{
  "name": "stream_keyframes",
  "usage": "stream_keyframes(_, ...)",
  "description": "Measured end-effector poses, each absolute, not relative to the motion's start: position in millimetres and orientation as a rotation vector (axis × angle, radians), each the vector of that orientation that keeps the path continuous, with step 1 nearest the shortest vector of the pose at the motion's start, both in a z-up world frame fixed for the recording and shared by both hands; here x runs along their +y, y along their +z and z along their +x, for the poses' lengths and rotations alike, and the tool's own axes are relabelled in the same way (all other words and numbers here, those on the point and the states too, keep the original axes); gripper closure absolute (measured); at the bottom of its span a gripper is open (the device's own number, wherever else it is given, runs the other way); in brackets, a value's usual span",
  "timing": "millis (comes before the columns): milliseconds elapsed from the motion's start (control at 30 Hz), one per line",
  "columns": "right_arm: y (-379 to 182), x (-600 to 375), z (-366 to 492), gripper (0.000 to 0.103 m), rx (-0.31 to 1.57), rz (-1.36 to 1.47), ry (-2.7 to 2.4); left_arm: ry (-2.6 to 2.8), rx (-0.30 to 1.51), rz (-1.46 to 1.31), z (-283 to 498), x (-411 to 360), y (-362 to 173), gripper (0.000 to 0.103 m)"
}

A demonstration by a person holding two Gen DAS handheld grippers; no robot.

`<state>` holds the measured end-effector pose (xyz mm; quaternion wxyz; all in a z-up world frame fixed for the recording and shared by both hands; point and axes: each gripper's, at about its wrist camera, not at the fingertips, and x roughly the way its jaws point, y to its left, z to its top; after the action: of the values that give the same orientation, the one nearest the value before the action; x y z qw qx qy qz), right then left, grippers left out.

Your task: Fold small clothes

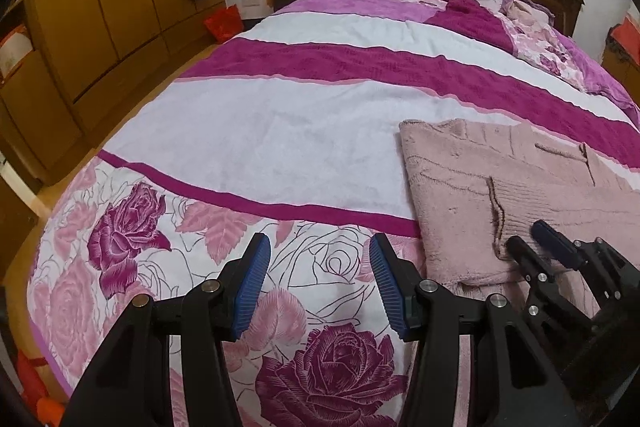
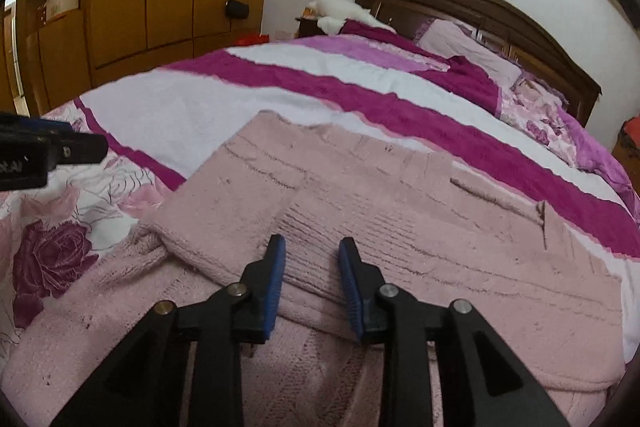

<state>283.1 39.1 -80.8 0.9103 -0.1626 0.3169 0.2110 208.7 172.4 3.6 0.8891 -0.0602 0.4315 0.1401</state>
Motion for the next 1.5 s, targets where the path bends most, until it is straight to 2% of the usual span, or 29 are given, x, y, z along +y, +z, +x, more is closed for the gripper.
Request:
stream_keyframes(100,-74.3,35.2,277.7,0.073,0.628,-0.323,0.444,0.257,0.876,-0.138,205.5,168.5,4.6,0.075)
stream_keyframes(200,-39.6,8.4,258.1,0.069,0.572,-0.194,0.474,0.214,0.839,-0.145,194.2,162.4,9.4,0.075)
stream_keyframes(267,-21.8,-16.4,246.0,0.042,0.57,-0.116,0.493,0.174,0.819,-0.161,182.9,158.8,13.5,0.075)
stream_keyframes(333,-5.1,-56.6,226.1,0.031,0.56,-0.068,0.475,0.151,0.807,-0.166,172.5,155.8,16.0,0.075)
stream_keyframes(367,-1.5,-68.6,219.8,0.03,0.559,-0.063,0.47,0.136,0.803,-0.167,166.7,154.2,16.8,0.075)
stream_keyframes(633,3.2,-230.0,151.9,0.026,0.628,-0.133,0.262,-0.019,0.828,-0.184,128.9,133.1,7.0,0.075)
stream_keyframes(800,-10.2,-318.9,129.1,0.026,0.715,0.059,0.186,-0.077,0.886,-0.147,114.6,120.9,-15.5,0.075)
stream_keyframes(1100,-36.3,-398.7,95.8,0.026,0.766,0.218,0.183,-0.047,0.915,-0.153,92.8,116.2,-30.3,0.075)
stream_keyframes(1233,-61.6,-406.3,87.5,0.026,0.83,0.293,0.238,-0.073,0.933,-0.198,76.0,114.0,-35.9,0.066)
stream_keyframes(1300,-71.4,-409.9,83.5,0.026,0.843,0.358,0.275,-0.109,0.958,-0.192,68.5,109.9,-39.5,0.053)
stream_keyframes(1500,-79.4,-406.6,76.0,0.026,0.824,0.5,0.411,-0.111,0.969,-0.205,54.5,107.6,-41.5,0.051)
